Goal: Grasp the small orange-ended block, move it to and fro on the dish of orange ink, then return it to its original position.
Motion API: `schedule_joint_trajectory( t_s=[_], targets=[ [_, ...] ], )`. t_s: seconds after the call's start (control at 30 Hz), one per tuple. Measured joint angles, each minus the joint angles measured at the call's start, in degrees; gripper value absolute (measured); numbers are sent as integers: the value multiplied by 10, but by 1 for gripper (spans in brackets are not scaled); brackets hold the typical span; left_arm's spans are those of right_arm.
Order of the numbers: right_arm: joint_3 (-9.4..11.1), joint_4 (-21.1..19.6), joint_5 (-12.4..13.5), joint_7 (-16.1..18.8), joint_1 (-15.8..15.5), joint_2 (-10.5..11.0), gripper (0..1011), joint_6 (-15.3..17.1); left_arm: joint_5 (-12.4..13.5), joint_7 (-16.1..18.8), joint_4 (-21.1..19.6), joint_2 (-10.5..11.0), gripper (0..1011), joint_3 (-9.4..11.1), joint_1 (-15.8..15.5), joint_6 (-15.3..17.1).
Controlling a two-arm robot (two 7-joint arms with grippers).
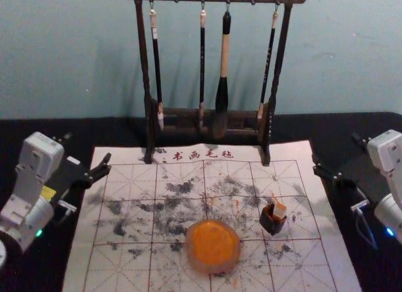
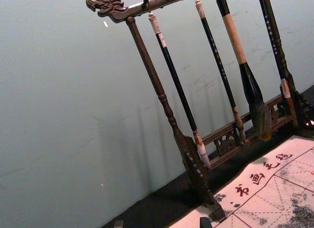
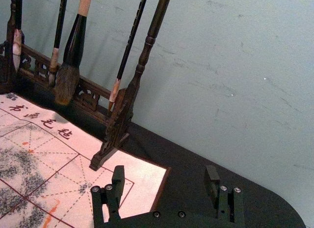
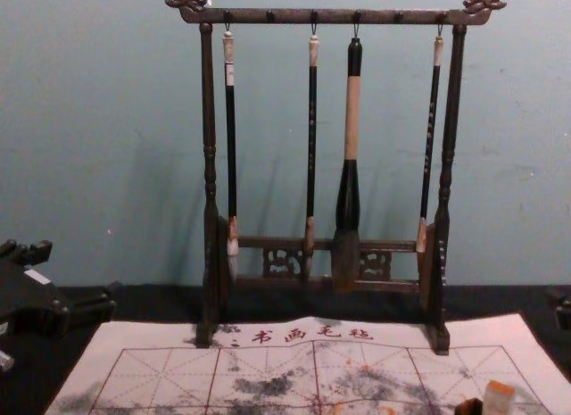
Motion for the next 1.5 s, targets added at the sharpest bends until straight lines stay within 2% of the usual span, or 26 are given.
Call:
schedule_joint_trajectory(
  t_s=[1.5],
  targets=[
    [-1, 2, 0, 0, 1, 1, 1002, -2, 0, 0, 0, 0, 1001, 0, 0, 0]
  ],
)
